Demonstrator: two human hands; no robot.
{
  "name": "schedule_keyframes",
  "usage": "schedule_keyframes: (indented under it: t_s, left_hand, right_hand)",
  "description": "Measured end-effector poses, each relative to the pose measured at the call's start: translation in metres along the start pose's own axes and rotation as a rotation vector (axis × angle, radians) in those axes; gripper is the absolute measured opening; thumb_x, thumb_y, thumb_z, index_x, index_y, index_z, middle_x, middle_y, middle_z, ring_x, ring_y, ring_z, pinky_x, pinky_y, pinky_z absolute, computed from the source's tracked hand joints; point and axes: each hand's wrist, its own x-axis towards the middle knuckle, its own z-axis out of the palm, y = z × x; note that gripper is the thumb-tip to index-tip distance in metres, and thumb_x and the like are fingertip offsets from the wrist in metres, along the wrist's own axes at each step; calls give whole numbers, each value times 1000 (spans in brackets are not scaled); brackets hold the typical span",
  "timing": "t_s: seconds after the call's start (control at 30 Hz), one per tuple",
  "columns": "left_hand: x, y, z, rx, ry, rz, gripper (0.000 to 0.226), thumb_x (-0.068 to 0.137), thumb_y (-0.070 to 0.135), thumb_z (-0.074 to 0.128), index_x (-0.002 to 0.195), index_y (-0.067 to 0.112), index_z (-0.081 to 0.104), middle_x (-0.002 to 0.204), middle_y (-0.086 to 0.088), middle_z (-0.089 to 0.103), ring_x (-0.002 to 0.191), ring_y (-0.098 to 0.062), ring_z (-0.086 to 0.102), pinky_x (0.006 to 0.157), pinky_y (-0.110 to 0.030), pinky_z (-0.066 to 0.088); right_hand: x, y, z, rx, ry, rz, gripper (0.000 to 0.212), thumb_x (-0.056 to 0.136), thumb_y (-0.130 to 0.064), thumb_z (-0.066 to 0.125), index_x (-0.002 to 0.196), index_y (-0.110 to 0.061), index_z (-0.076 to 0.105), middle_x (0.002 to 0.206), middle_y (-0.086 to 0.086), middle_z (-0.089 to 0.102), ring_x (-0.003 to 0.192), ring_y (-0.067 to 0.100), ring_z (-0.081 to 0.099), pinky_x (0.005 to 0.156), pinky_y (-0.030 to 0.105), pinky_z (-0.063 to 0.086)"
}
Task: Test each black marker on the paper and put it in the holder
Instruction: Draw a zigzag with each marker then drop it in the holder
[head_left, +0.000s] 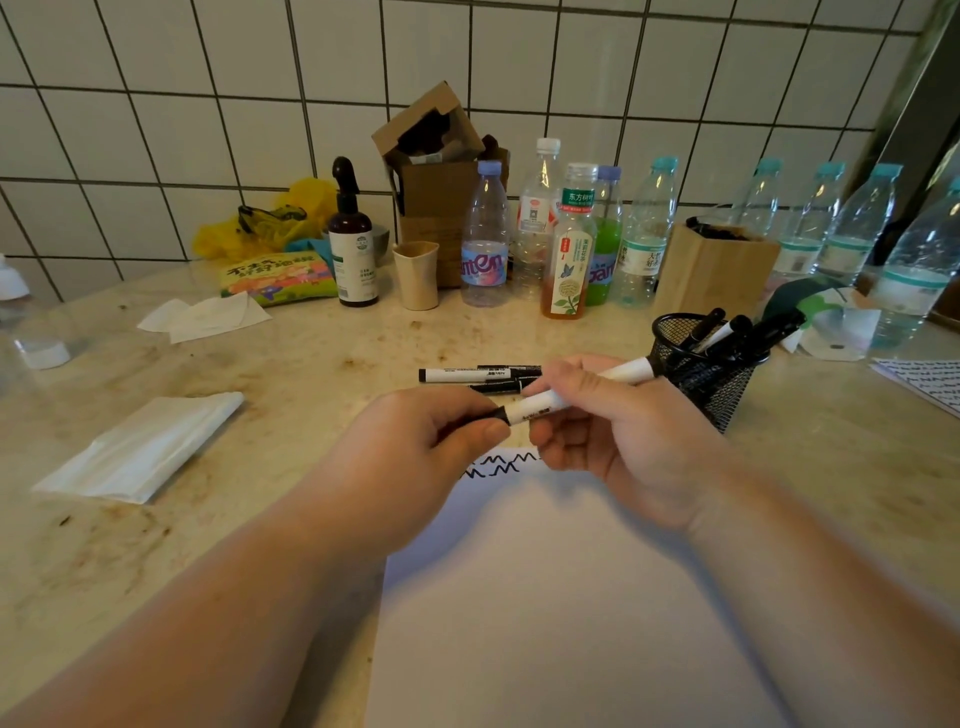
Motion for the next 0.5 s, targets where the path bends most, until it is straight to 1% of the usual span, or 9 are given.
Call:
schedule_keyframes:
  t_s: [0.07, 0.13, 0.2, 0.23, 0.3, 0.37, 0.43, 0.5]
  left_hand:
    - [-1, 2, -2, 56, -67, -8, 21, 93, 39, 55, 75, 36, 65, 71, 3, 60, 56, -4, 48, 54, -15, 40]
    - [-1, 5, -6, 83, -155, -13, 25, 94, 40, 52, 71, 36, 61, 63, 4, 55, 53, -4, 45, 51, -14, 38]
    - [-1, 8, -10, 47, -242, -42, 25, 94, 41, 50, 72, 35, 62, 58, 8, 50, 50, -4, 41, 46, -14, 36]
    - [-1, 9, -12, 13, -289, -57, 27, 95, 41, 50, 72, 34, 62, 57, 9, 46, 50, -4, 39, 47, -15, 34]
    - [-1, 9, -15, -83, -388, -75, 32, 96, 43, 50, 69, 30, 62, 58, 9, 42, 54, -9, 37, 55, -25, 35]
    - [-2, 10, -19, -211, -481, -70, 34, 93, 42, 48, 66, 27, 60, 61, 5, 40, 57, -13, 34, 59, -29, 32]
    - [-3, 11, -22, -329, -570, -64, 34, 94, 37, 47, 64, 26, 58, 62, 0, 36, 58, -16, 30, 57, -26, 29]
    - [-2, 10, -24, -415, -677, -81, 32, 97, 33, 46, 69, 19, 56, 64, -3, 33, 57, -16, 27, 55, -23, 28]
  right_hand:
    - [1, 1, -1, -5, 5, -13, 18, 81, -27, 72, 71, -12, 76, 58, 13, 65, 49, 19, 57, 46, 25, 47]
    - [0, 0, -2, -34, 2, -54, 19, 79, -17, 66, 62, -12, 72, 51, 13, 61, 43, 19, 52, 42, 22, 41]
    - [-1, 0, -1, -62, -2, -107, 18, 75, -11, 63, 58, -12, 70, 48, 13, 59, 42, 19, 51, 40, 21, 38]
    - [-2, -1, 0, -78, -5, -132, 18, 73, -9, 63, 58, -12, 71, 49, 12, 59, 42, 19, 52, 41, 21, 38]
    - [-5, -1, 1, -103, -20, -177, 16, 70, -6, 61, 59, -10, 71, 52, 11, 61, 44, 19, 55, 42, 23, 37]
    - [-7, -2, 2, -108, -34, -199, 11, 66, -6, 61, 59, -7, 69, 54, 11, 61, 45, 19, 55, 46, 25, 33]
    - [-10, -2, 5, -84, -51, -218, 6, 59, -10, 65, 58, -4, 67, 52, 9, 60, 44, 18, 54, 45, 23, 31]
    - [-11, -1, 8, -66, -81, -239, 11, 54, -17, 66, 57, -7, 68, 53, 7, 61, 43, 19, 53, 44, 23, 30]
